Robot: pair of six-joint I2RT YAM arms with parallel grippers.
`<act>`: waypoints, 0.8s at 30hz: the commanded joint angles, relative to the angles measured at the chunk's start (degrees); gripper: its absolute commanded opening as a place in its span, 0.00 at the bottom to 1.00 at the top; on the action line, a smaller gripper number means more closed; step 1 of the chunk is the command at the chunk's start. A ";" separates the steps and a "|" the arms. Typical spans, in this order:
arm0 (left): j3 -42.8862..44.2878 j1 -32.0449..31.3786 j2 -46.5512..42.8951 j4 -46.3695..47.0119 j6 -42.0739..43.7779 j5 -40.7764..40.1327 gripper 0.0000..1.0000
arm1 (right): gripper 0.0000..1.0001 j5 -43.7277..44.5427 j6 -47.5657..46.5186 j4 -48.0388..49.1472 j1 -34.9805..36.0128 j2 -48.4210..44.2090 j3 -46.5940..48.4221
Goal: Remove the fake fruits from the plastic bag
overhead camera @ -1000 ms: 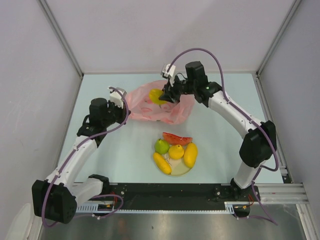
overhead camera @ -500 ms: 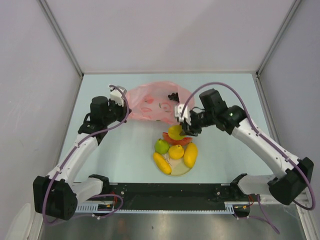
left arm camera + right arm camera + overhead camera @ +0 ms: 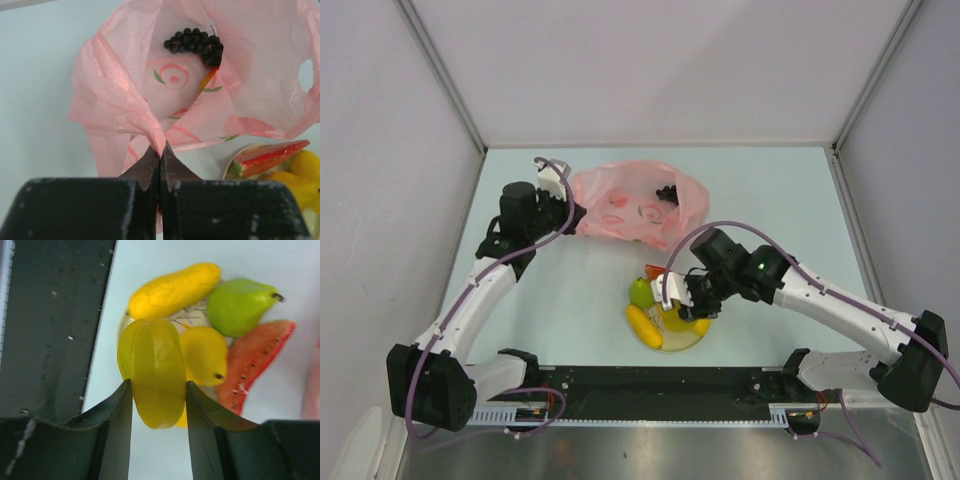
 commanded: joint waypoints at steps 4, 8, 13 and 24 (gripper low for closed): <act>0.14 -0.38 -1.33 1.35 -5.52 2.59 0.00 | 0.22 1.71 19.40 4.83 7.45 -0.68 -4.01; -2.51 -0.30 -3.36 2.49 -6.23 3.03 0.00 | 0.20 5.14 29.52 8.01 7.62 0.90 -4.37; -3.92 -0.30 -3.98 3.46 -6.31 1.89 0.01 | 0.20 6.81 35.95 11.96 8.23 2.31 -5.77; -4.36 -0.30 -3.89 3.20 -5.70 2.23 0.00 | 0.22 15.95 42.01 17.41 10.70 2.05 -12.10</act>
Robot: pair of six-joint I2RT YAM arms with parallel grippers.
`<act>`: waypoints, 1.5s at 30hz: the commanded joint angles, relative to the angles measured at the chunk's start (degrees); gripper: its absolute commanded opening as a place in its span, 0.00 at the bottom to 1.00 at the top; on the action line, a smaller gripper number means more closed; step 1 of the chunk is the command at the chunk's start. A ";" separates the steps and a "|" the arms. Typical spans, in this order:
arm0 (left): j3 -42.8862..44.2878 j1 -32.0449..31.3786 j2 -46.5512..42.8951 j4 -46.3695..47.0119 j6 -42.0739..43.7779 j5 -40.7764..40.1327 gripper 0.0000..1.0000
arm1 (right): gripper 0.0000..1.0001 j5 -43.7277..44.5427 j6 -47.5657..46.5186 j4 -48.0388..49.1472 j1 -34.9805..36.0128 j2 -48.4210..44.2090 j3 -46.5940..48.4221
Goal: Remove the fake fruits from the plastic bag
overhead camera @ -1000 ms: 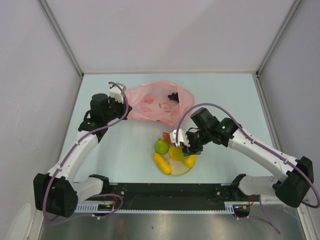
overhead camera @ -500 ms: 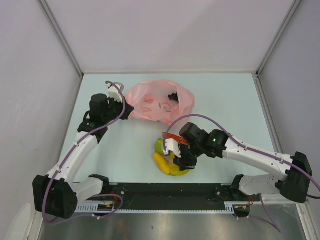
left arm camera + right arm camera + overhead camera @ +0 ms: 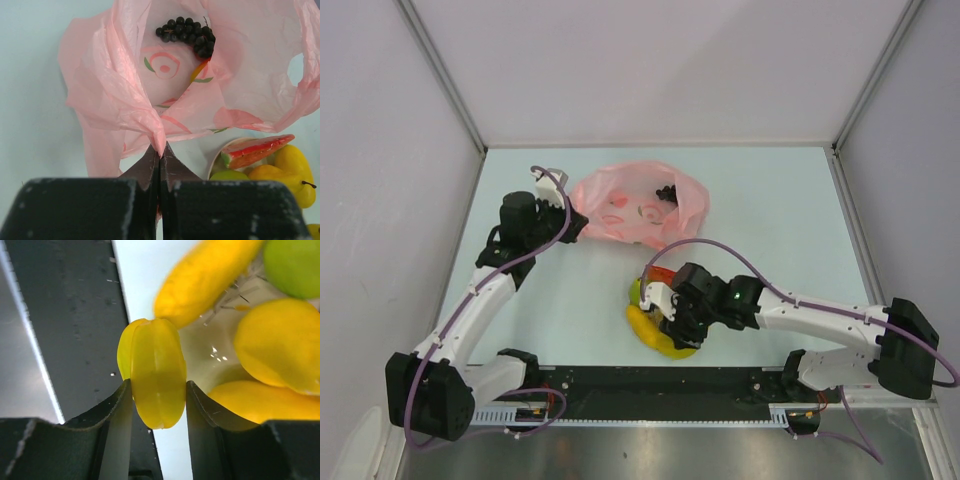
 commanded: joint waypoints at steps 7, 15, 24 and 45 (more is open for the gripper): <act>-0.71 -0.28 -0.65 3.20 -1.64 2.28 0.00 | 0.24 4.85 5.76 4.30 -4.16 0.23 -0.89; -0.80 -0.28 -0.04 3.47 -1.73 2.46 0.00 | 0.33 3.80 4.80 5.01 -2.76 0.94 -1.33; 0.25 -0.28 1.02 2.85 -1.47 2.46 0.00 | 0.68 6.35 5.67 3.08 -0.99 1.29 0.16; 11.76 -1.50 -1.18 -13.84 6.53 5.97 0.00 | 0.49 7.05 -6.53 19.40 -20.41 8.56 31.10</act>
